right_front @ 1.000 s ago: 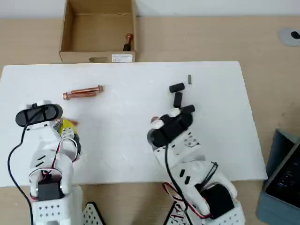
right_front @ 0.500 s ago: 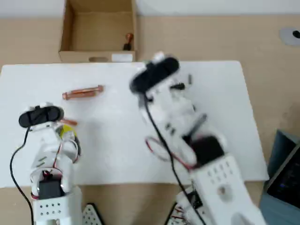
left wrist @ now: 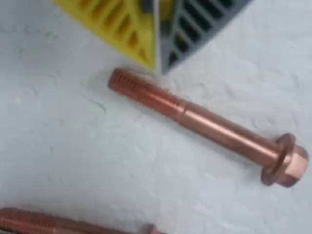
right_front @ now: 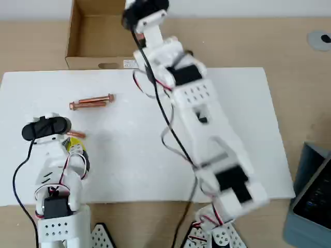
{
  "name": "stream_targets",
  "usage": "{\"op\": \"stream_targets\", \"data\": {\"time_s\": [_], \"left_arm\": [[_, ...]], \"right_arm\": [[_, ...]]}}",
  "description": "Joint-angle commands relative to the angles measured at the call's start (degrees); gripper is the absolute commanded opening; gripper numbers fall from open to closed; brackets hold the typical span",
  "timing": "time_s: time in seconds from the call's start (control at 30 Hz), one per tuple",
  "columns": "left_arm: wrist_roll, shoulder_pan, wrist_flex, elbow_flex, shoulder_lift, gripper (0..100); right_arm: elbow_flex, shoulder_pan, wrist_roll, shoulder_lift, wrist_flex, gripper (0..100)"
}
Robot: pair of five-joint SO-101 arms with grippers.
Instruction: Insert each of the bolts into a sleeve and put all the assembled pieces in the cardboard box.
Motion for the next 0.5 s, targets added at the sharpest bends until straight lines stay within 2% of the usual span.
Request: {"op": "stream_targets", "data": {"time_s": [0.0,0.27,0.47], "left_arm": [[-0.3,0.2,0.4,0.7,-0.2,0],[-0.3,0.2,0.4,0.7,-0.2,0],[-0.3,0.2,0.4,0.7,-0.2,0]], "right_arm": [[-19.2,1.1,2.7,11.5,-1.9,0.9],[-48.6,1.2,11.5,36.8,-1.8,0.9],[-65.0,1.0,18.3,51.7,-1.7,1.1]]}}
